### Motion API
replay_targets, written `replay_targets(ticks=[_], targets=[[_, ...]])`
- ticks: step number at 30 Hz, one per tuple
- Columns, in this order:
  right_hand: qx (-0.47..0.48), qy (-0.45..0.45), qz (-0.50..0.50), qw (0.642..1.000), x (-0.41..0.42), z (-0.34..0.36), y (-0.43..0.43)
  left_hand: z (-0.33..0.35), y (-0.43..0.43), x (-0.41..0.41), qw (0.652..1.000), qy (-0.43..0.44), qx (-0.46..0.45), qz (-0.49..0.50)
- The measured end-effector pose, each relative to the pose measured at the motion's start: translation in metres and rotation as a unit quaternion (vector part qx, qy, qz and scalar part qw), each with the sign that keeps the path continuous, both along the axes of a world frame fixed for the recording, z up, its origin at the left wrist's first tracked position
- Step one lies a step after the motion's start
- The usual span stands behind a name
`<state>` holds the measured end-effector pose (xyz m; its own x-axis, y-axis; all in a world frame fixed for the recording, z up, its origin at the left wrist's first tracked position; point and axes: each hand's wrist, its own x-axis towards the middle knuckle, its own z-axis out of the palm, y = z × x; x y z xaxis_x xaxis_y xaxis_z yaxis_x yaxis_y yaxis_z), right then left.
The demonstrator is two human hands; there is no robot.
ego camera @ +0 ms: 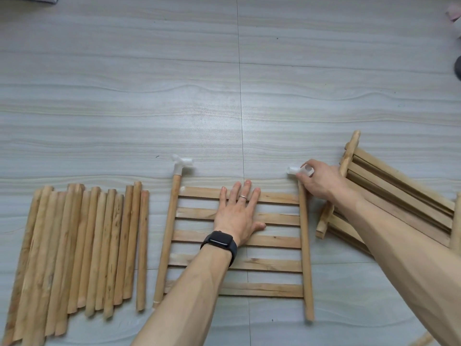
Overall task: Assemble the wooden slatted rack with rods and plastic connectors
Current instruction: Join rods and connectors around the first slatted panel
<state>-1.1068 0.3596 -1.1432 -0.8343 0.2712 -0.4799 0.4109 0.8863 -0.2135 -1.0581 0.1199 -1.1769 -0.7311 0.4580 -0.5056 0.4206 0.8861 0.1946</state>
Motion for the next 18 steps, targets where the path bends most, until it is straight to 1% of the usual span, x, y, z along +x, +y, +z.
replay_targets(ticks=[3,6,8,9,11,14,15,17,18], targets=[[-0.012,0.017,-0.02,1.0,0.004,-0.006,-0.001,0.001,0.001,-0.002,1.0,-0.004,-0.007,-0.005],[-0.006,0.026,-0.05,0.998,0.009,-0.007,-0.007,0.004,0.003,-0.006,1.0,-0.002,-0.001,-0.001],[0.014,0.056,-0.056,0.997,0.017,-0.005,-0.017,0.005,0.004,-0.011,1.0,0.006,0.009,0.012],[0.028,0.084,-0.043,0.995,0.023,-0.004,-0.025,0.006,0.004,-0.015,1.0,0.013,0.012,0.019],[0.047,0.134,0.005,0.99,0.042,0.0,-0.047,0.009,0.001,-0.019,0.999,0.039,0.014,0.023],[0.024,0.173,0.102,0.979,0.082,0.001,-0.089,0.018,-0.017,-0.017,0.996,0.079,0.043,0.011],[0.021,0.17,0.144,0.975,0.097,-0.001,-0.103,0.02,-0.027,-0.012,0.993,0.09,0.066,0.022],[0.014,0.119,0.241,0.963,0.129,-0.012,-0.129,0.027,-0.057,0.002,0.983,0.117,0.121,0.07],[0.012,0.09,0.293,0.952,0.144,-0.017,-0.14,0.032,-0.077,0.011,0.976,0.135,0.139,0.099]])
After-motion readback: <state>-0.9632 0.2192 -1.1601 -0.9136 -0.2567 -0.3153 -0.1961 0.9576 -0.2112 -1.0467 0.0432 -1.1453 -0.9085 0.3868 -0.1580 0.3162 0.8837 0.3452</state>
